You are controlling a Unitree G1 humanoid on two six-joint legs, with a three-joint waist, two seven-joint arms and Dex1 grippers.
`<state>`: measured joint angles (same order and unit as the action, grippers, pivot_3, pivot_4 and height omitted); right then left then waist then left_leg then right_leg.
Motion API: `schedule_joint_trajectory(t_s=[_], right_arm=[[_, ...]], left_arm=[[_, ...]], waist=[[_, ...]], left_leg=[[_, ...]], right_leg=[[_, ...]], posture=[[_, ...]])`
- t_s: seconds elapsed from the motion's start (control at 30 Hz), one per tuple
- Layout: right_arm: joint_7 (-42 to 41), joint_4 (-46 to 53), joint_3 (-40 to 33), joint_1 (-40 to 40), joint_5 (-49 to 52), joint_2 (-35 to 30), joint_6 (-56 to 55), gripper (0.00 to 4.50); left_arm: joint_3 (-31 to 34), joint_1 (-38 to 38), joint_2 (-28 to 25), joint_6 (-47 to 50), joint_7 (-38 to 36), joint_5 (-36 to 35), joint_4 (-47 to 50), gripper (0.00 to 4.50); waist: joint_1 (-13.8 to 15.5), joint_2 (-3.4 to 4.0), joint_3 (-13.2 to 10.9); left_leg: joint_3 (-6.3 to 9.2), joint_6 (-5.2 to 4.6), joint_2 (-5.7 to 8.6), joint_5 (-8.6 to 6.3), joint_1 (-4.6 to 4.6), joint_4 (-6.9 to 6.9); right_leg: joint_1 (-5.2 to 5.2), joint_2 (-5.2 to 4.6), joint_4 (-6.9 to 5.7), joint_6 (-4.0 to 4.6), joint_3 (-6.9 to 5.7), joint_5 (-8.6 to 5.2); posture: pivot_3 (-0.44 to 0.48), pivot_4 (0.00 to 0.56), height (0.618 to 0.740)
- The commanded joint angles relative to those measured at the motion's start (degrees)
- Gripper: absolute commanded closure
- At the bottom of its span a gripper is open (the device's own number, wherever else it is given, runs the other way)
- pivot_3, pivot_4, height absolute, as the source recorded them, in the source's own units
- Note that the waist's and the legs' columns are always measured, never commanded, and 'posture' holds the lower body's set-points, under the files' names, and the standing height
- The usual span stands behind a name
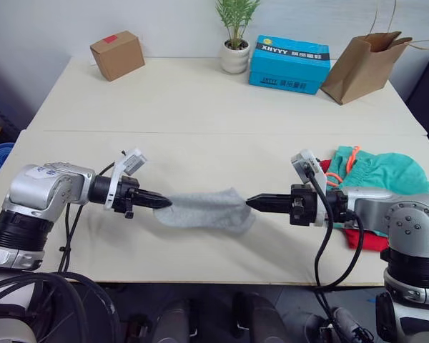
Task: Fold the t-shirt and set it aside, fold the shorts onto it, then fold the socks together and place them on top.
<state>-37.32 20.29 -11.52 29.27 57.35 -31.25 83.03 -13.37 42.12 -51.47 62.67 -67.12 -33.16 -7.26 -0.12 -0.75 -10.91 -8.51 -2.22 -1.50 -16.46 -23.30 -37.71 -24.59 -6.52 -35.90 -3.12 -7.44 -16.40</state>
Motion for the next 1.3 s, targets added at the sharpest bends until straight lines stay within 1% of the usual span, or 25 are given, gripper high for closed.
schedule_joint_trajectory(t_s=[0.03,0.2,0.43,0.57,0.63,0.77,0.9,0.97,1.0,1.03,1.07,1.13,1.2,1.3], right_arm=[[2.83,2.40,-0.92,-0.56,2.38,1.10,1.10,4.47],[5.88,3.33,-0.01,-3.01,1.48,1.85,0.02,4.47],[6.76,2.83,-0.55,-3.98,2.17,0.51,0.46,4.47],[7.13,2.09,-0.18,-3.94,1.56,0.53,-0.66,4.47],[7.35,1.69,0.32,-4.10,1.25,0.84,-1.04,4.47],[7.29,1.28,1.53,-4.92,0.59,1.01,-1.81,4.47],[7.69,0.38,3.18,-6.21,-2.06,1.21,-4.97,4.47],[7.56,-0.11,2.52,-6.78,-1.20,2.06,-5.13,4.47],[7.30,-0.19,2.25,-7.12,-1.46,2.57,-6.75,4.30],[8.83,-1.37,0.57,-6.79,-0.89,4.00,-6.77,4.10],[7.80,-0.99,0.79,-7.01,-1.15,3.39,-7.94,3.91],[6.90,-0.19,1.64,-7.46,-3.00,1.95,-10.20,3.21],[6.08,0.02,2.30,-8.22,-4.85,0.43,-12.70,2.59],[2.89,0.75,3.44,-9.67,-8.17,-3.22,-17.83,1.48]], left_arm=[[-1.41,3.73,0.92,-1.46,-2.02,2.50,-2.65,4.50],[-3.23,6.44,3.63,-3.55,-4.02,5.29,-6.92,4.50],[-7.50,10.54,5.41,-6.87,-9.08,10.29,-13.08,4.50],[-6.91,12.03,7.28,-7.25,-8.91,11.76,-15.85,4.50],[-7.49,11.78,7.15,-7.13,-10.25,12.24,-15.54,4.50],[-6.75,11.17,8.08,-7.81,-9.56,13.18,-15.75,4.50],[-3.71,9.43,9.61,-8.60,-7.30,12.66,-14.86,4.50],[-3.08,8.28,9.42,-8.65,-7.31,12.61,-13.96,4.50],[-3.60,7.11,8.29,-8.47,-9.03,12.31,-12.36,4.27],[-3.72,5.76,7.40,-8.92,-10.13,12.15,-10.90,4.02],[-3.27,4.78,7.19,-10.20,-9.38,12.69,-10.16,3.83],[-1.42,3.81,7.71,-11.90,-6.92,13.18,-9.76,3.20],[2.30,3.53,9.76,-13.72,-3.14,12.53,-10.85,2.64],[7.09,1.54,11.29,-19.39,-0.82,11.70,-9.76,1.66]], waist=[[0.04,0.00,0.00],[-0.03,0.00,0.00],[-0.14,-0.03,-0.02],[-0.09,-0.04,-0.02],[-0.15,-0.04,-0.02],[-0.13,-0.04,-0.02],[-0.12,-0.04,-0.02],[-0.12,-0.05,-0.02],[-0.14,-0.05,-0.02],[-0.30,-0.05,-0.02],[-0.52,-0.04,-0.02],[-0.47,-0.04,-0.02],[-0.25,-0.05,-0.02],[0.08,-0.06,-0.02]], left_leg=[[0.00,-0.02,0.01,0.00,-0.01,-0.01],[-0.01,-0.09,0.04,-0.01,-0.02,-0.02],[-0.06,-0.16,0.04,0.04,-0.04,-0.12],[-0.06,-0.17,0.03,0.05,-0.06,-0.15],[-0.06,-0.18,0.03,0.05,-0.07,-0.18],[-0.06,-0.18,0.02,0.06,-0.07,-0.20],[-0.06,-0.20,0.03,0.06,-0.09,-0.25],[-0.06,-0.21,0.03,0.06,-0.08,-0.27],[-0.06,-0.21,0.02,0.06,-0.08,-0.27],[-0.06,-0.20,0.01,0.06,-0.08,-0.27],[-0.06,-0.20,0.00,0.07,-0.08,-0.26],[-0.07,-0.17,0.00,0.09,-0.07,-0.26],[-0.06,-0.18,0.00,0.09,-0.07,-0.29],[-0.04,-0.23,0.02,0.09,-0.08,-0.34]], right_leg=[[0.00,0.00,0.00,0.00,0.00,0.00],[0.01,-0.01,-0.01,-0.01,-0.01,0.00],[0.01,0.04,-0.08,-0.02,-0.02,0.01],[0.01,0.04,-0.07,-0.02,-0.02,0.01],[0.00,0.04,-0.08,-0.02,-0.02,0.01],[0.01,0.06,-0.09,-0.02,-0.01,0.01],[0.02,0.05,-0.10,-0.05,0.00,0.02],[0.02,0.05,-0.11,-0.06,0.00,0.03],[0.02,0.05,-0.12,-0.06,0.00,0.03],[0.02,0.06,-0.12,-0.06,0.00,0.03],[0.01,0.07,-0.13,-0.06,0.00,0.03],[0.01,0.09,-0.15,-0.06,0.01,0.03],[0.02,0.08,-0.15,-0.06,0.01,0.03],[0.06,0.04,-0.13,-0.10,0.01,0.05]], posture=[[0.000,0.150,0.740],[0.000,0.150,0.740],[0.000,0.150,0.740],[0.000,0.150,0.740],[0.000,0.150,0.740],[0.000,0.150,0.740],[0.000,0.150,0.740],[0.000,0.150,0.740],[0.000,0.150,0.740],[0.000,0.150,0.740],[0.000,0.150,0.740],[0.000,0.150,0.740],[0.000,0.150,0.740],[0.000,0.150,0.740]])
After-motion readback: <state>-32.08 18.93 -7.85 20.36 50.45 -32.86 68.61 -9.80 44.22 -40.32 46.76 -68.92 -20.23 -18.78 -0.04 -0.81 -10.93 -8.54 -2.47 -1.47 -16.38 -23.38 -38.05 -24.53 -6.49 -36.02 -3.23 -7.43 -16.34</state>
